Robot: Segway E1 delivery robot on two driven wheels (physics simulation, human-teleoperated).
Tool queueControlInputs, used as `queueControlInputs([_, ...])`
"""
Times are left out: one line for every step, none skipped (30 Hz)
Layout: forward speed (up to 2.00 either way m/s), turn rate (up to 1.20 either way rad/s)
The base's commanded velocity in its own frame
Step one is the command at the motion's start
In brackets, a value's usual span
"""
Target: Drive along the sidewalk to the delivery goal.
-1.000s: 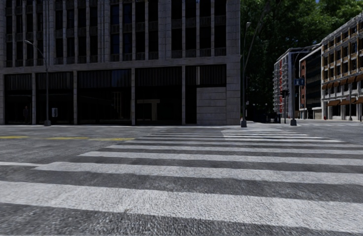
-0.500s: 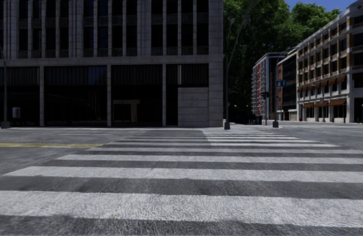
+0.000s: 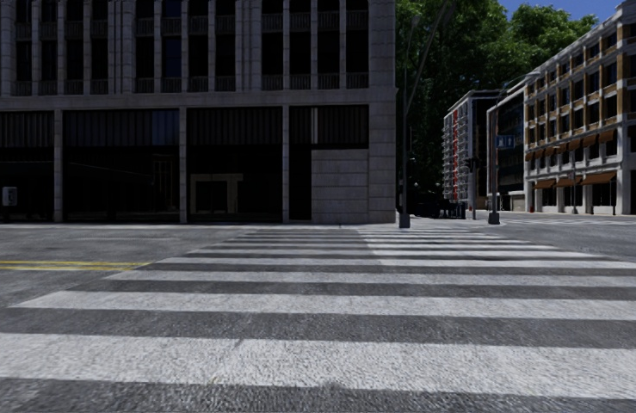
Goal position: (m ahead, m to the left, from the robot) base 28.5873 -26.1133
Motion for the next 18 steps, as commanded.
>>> queueControlInputs([2.0, -0.7])
queueControlInputs([2.0, -0.7])
queueControlInputs([2.0, 0.0])
queueControlInputs([2.0, 0.0])
queueControlInputs([2.0, 0.0])
queueControlInputs([2.0, 0.0])
queueControlInputs([2.0, 0.0])
queueControlInputs([2.0, 0.0])
queueControlInputs([2.0, 0.0])
queueControlInputs([2.0, 0.0])
queueControlInputs([2.0, 0.0])
queueControlInputs([2.0, 0.0])
queueControlInputs([2.0, 0.0])
queueControlInputs([2.0, 0.0])
queueControlInputs([2.0, 0.0])
queueControlInputs([2.0, 0.0])
queueControlInputs([2.0, 0.0])
queueControlInputs([2.0, 0.0])
